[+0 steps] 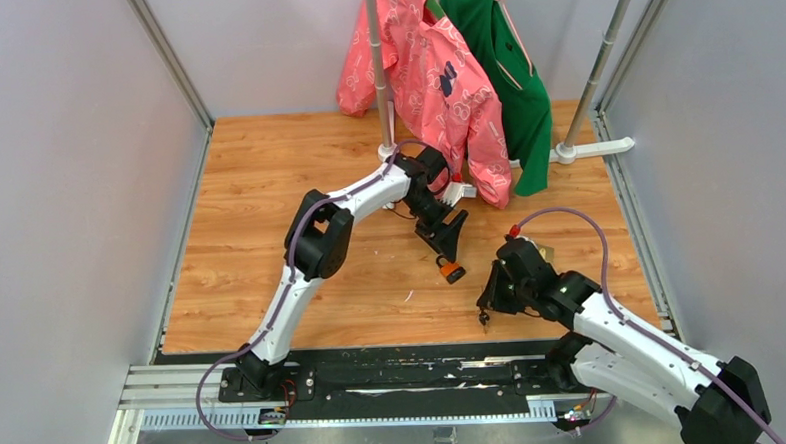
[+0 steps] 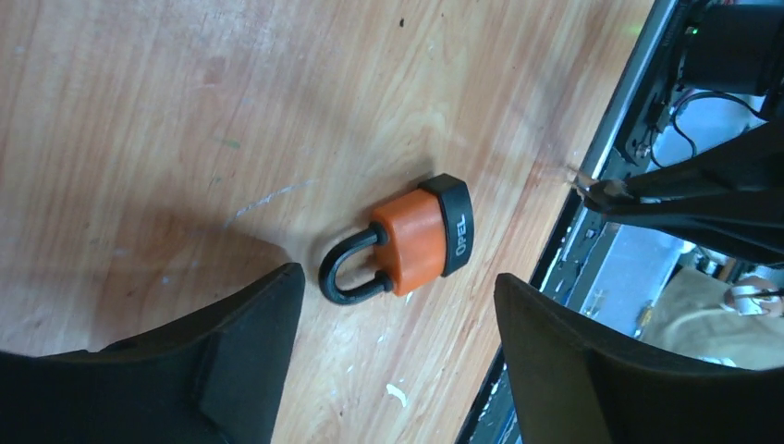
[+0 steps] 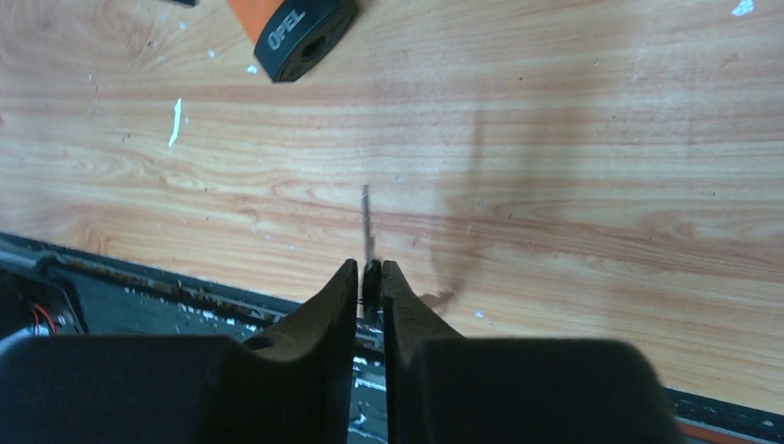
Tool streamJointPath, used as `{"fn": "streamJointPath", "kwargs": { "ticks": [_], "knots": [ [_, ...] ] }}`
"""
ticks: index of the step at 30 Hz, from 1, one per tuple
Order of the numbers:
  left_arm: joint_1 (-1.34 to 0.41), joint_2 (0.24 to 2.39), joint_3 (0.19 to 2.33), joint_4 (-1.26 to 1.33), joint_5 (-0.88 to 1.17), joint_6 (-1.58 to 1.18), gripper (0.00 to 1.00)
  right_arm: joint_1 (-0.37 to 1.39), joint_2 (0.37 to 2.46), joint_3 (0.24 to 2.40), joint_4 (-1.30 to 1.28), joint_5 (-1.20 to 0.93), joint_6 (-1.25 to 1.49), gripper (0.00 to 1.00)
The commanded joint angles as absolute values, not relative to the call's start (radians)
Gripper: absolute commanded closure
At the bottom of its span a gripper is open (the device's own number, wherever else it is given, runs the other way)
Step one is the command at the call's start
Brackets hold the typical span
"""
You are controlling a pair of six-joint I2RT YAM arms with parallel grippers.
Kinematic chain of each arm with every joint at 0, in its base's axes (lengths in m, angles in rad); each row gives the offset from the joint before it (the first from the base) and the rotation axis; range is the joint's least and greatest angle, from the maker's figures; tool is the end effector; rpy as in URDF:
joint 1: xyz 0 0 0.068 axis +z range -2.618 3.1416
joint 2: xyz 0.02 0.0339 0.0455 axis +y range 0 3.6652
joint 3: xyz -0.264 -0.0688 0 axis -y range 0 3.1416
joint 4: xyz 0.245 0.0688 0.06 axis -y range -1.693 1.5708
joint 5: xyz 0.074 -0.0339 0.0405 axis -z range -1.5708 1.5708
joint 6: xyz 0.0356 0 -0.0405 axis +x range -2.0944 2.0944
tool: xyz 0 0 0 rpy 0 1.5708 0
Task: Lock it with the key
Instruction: Place the key at the center of the board, then pick up the lock from the center of the board.
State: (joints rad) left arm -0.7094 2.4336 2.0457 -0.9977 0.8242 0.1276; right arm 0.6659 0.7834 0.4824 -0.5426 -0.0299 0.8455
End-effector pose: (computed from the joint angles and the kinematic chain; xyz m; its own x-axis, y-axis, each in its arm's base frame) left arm 0.3533 -0.3378 0.1516 -0.6704 0.6894 -0.2744 0.6354 0.3423 -0.6922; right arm 0.1233 0.0982 0.2026 -0.8635 0.2728 -0.4243 0.0196 0.8586 0.5123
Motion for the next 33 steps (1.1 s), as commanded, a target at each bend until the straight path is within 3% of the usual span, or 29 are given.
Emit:
{"fn": "streamJointPath", "kwargs": {
  "ticks": [1, 6, 10, 13, 19, 22, 27, 30, 33],
  "knots": [
    [-0.718, 2.322, 2.003, -0.950, 0.721, 0.105, 0.18, 0.640, 0.815, 0.442, -0.460, 0.034, 0.811, 0.79],
    [-0.718, 2.237, 1.939, -0.939, 0.668, 0.094, 0.16, 0.611, 0.891, 0.454, -0.420, 0.035, 0.758, 0.70],
    [-0.723, 2.120, 1.848, -0.899, 0.591, 0.059, 0.15, 0.609, 0.928, 0.503, -0.431, 0.066, 0.703, 0.55],
    [-0.724, 2.011, 1.765, -0.874, 0.527, 0.033, 0.14, 0.610, 0.924, 0.553, -0.458, 0.076, 0.654, 0.51],
    [-0.723, 1.744, 1.548, -0.851, 0.345, -0.039, 0.14, 0.625, 0.939, 0.671, -0.516, 0.020, 0.558, 0.51],
    [-0.711, 1.589, 1.421, -0.851, 0.233, -0.092, 0.12, 0.715, 1.000, 0.744, -0.518, 0.045, 0.523, 0.50],
    [-0.603, 1.337, 1.212, -0.869, 0.102, -0.265, 0.11, 0.937, 1.255, 0.955, -0.527, 0.153, 0.437, 0.47],
    [-0.557, 1.233, 1.142, -0.916, -0.028, -0.335, 0.06, 0.992, 1.431, 1.109, -0.521, 0.117, 0.392, 0.58],
    [-0.512, 1.161, 1.110, -0.979, -0.120, -0.400, 0.02, 1.003, 1.600, 1.282, -0.539, 0.043, 0.357, 0.56]
  ]
}}
